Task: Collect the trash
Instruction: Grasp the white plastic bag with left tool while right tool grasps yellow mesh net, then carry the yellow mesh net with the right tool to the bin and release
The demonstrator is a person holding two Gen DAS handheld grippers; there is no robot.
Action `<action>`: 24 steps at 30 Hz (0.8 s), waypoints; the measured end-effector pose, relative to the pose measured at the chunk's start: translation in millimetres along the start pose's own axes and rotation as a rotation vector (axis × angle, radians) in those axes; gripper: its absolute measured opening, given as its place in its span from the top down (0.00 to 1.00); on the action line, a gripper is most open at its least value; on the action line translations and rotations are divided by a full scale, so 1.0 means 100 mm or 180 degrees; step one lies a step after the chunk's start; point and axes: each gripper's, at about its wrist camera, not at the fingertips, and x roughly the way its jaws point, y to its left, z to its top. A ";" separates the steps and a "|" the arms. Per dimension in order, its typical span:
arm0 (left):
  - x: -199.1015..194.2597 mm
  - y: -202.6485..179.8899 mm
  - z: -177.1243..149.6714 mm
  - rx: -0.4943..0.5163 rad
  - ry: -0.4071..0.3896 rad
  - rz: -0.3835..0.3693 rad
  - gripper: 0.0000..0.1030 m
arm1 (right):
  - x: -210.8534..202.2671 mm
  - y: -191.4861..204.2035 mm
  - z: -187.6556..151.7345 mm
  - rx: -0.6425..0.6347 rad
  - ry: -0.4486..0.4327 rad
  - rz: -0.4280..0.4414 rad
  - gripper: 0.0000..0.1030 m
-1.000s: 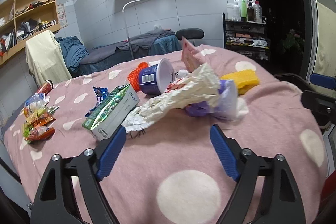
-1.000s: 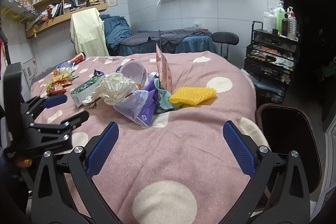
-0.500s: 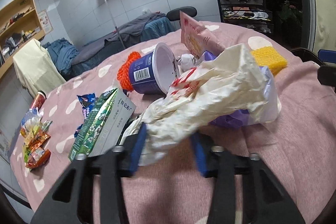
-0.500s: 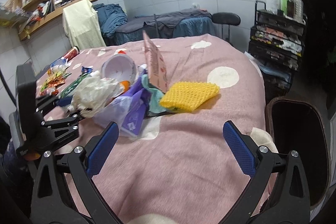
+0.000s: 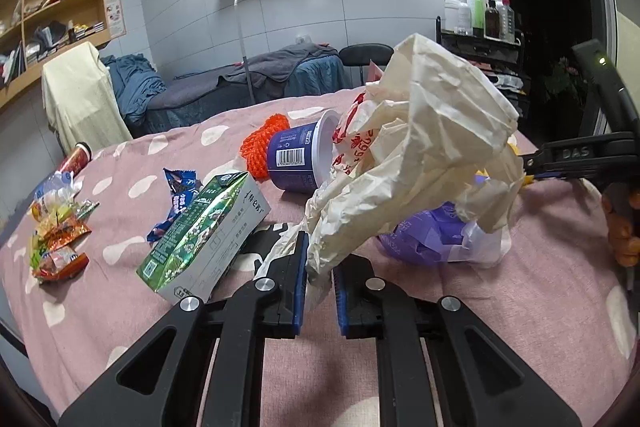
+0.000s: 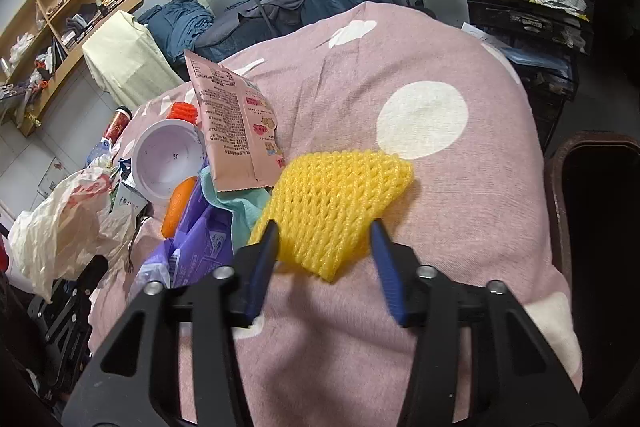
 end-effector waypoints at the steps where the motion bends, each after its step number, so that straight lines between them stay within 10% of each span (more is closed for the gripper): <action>1: -0.02 0.00 0.00 -0.0039 -0.0013 -0.0004 0.88 | 0.03 0.00 0.00 0.0015 0.0017 0.0024 0.73; 5: -0.08 0.04 -0.02 -0.0174 -0.0055 -0.0040 0.88 | 0.06 -0.06 -0.01 0.0118 0.0008 0.0140 0.89; 24: -0.58 -0.17 0.18 -0.0371 -0.0540 -0.0254 0.88 | -0.99 -0.14 -0.30 0.0013 -0.1020 0.0019 0.90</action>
